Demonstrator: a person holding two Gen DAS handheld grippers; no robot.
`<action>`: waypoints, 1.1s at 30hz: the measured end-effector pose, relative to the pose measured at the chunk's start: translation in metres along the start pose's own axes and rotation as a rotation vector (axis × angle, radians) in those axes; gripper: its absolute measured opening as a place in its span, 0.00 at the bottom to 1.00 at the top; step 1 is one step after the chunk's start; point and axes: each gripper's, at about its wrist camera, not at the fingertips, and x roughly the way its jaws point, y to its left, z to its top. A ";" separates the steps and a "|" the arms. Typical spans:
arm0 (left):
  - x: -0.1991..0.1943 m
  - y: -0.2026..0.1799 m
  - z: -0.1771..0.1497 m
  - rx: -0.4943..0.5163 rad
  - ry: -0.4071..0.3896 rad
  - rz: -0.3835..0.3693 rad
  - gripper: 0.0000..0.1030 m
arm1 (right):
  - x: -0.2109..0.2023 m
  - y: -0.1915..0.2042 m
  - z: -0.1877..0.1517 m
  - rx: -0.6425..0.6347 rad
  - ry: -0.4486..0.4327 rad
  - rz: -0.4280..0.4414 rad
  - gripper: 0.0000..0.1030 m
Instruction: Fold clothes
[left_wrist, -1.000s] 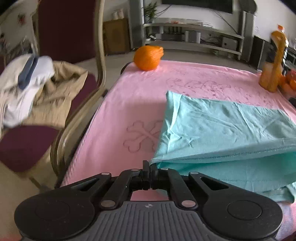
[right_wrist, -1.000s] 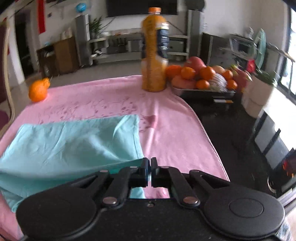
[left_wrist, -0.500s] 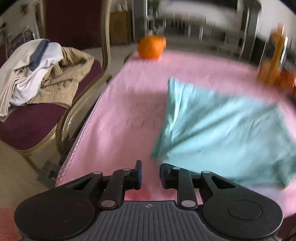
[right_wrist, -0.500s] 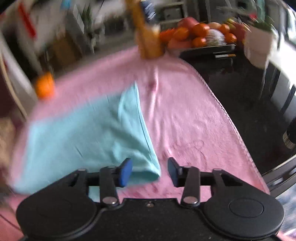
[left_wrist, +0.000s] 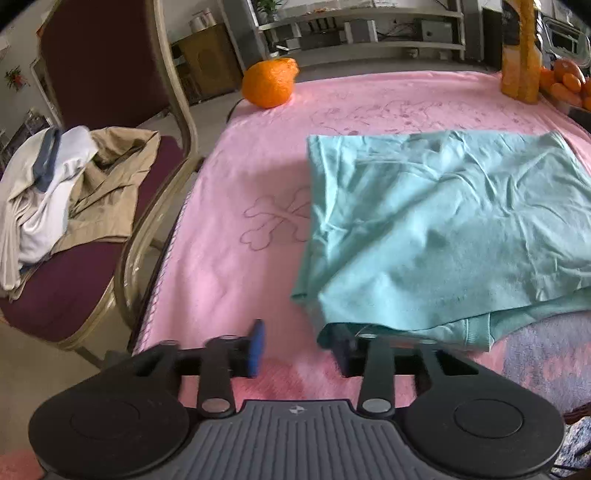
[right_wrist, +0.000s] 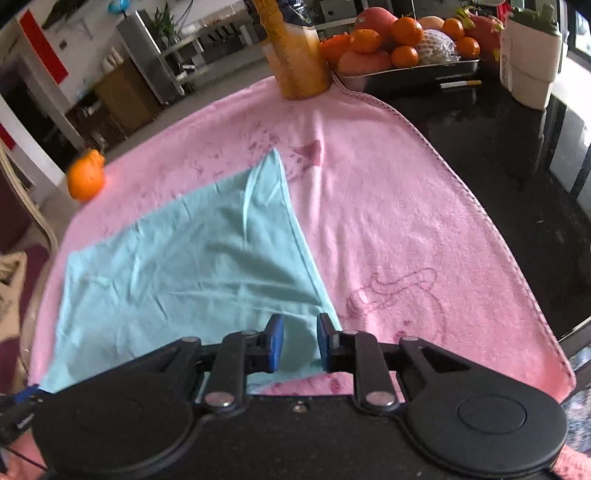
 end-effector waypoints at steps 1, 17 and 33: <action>-0.006 0.007 0.001 -0.037 -0.013 -0.054 0.42 | -0.003 -0.002 0.000 0.014 -0.011 -0.004 0.20; 0.035 0.065 0.037 -0.383 0.180 -0.280 0.32 | -0.005 -0.026 0.011 0.166 -0.007 0.048 0.23; 0.048 0.062 0.026 -0.430 0.263 -0.319 0.21 | 0.009 -0.040 0.006 0.286 0.050 0.066 0.25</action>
